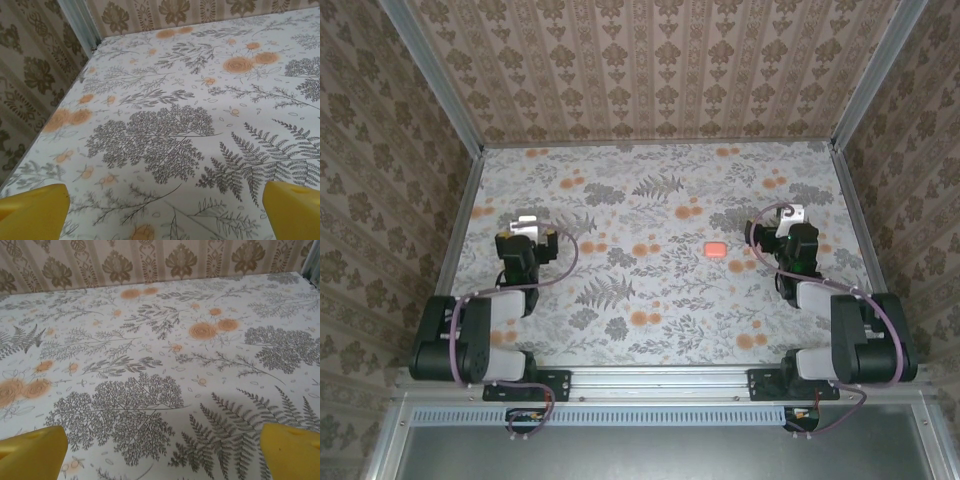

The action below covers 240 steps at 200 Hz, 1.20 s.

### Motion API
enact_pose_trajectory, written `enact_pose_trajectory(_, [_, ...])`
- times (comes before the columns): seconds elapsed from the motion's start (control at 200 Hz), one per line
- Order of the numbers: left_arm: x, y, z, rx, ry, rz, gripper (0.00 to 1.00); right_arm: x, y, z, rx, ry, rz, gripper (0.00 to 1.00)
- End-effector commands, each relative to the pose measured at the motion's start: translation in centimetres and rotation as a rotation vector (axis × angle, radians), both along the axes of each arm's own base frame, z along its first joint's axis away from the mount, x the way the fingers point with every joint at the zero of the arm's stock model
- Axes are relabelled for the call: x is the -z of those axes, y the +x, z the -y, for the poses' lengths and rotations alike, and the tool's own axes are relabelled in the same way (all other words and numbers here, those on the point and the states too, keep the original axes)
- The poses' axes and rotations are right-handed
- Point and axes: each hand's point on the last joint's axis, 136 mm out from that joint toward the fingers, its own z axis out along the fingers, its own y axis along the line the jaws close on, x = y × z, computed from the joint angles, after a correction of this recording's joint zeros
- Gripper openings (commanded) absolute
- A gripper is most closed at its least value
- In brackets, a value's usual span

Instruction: Insert the wireless bluetooth earbuds into the charging case

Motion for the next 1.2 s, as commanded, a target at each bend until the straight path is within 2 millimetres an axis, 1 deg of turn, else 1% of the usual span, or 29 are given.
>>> enact_pose_trajectory(0.0, [-0.9,1.4,0.1,0.0,0.06,0.138,1.0,1.0,0.7,-0.8,-0.033,-0.006,0.057,1.0])
enact_pose_trajectory(0.03, [-0.5,1.3,-0.3,-0.037,0.045,0.105,1.0,0.9,1.2,-1.2,-0.044,-0.017,0.076,1.0])
enact_pose_trajectory(0.055, [-0.3,1.2,-0.7,-0.05,0.02,0.071,1.0,1.3,1.3,-1.4,-0.056,-0.026,0.046,1.0])
enact_pose_trajectory(0.09, [-0.1,1.8,-1.4,-0.066,-0.006,0.049,1.0,1.6,1.3,-1.8,-0.074,-0.036,-0.003,1.0])
enact_pose_trajectory(0.11, [-0.2,2.2,-1.7,-0.066,-0.014,0.049,1.0,1.6,1.5,-2.0,-0.081,-0.041,-0.003,1.0])
enact_pose_trajectory(0.12, [0.0,2.3,-1.8,-0.066,-0.015,0.033,1.0,1.5,1.7,-2.2,-0.088,-0.045,0.003,1.0])
enact_pose_trajectory(0.135, [0.1,2.6,-1.9,-0.066,-0.035,0.018,1.0,1.6,1.8,-2.2,-0.088,-0.047,0.004,1.0])
enact_pose_trajectory(0.165, [0.4,2.4,-2.0,-0.05,-0.071,-0.006,1.0,1.6,1.7,-2.1,-0.077,-0.044,-0.005,1.0])
enact_pose_trajectory(0.215, [0.2,2.4,-2.3,-0.053,-0.073,0.019,1.0,1.7,1.8,-1.7,-0.059,-0.037,-0.016,1.0])
enact_pose_trajectory(0.34, [0.3,2.5,-2.0,-0.045,-0.063,0.005,1.0,1.7,1.8,-1.3,-0.043,-0.027,-0.023,1.0])
enact_pose_trajectory(0.675, [0.3,2.6,-1.8,-0.036,-0.059,0.0,1.0,1.7,1.9,-1.4,-0.044,-0.027,-0.022,1.0])
enact_pose_trajectory(0.8, [0.4,2.7,-1.3,-0.007,-0.061,-0.006,1.0,1.7,1.9,-1.4,-0.044,-0.027,-0.022,1.0])
enact_pose_trajectory(0.94, [0.4,2.7,-1.3,-0.005,-0.062,-0.008,1.0,1.7,1.9,-1.4,-0.044,-0.028,-0.019,1.0])
enact_pose_trajectory(0.99, [0.5,2.8,-0.8,0.032,-0.074,-0.016,1.0,1.7,1.9,-1.4,-0.045,-0.027,-0.022,1.0])
enact_pose_trajectory(1.195, [0.6,2.8,-0.8,0.043,-0.078,-0.02,1.0,1.7,1.9,-1.4,-0.046,-0.027,-0.02,1.0])
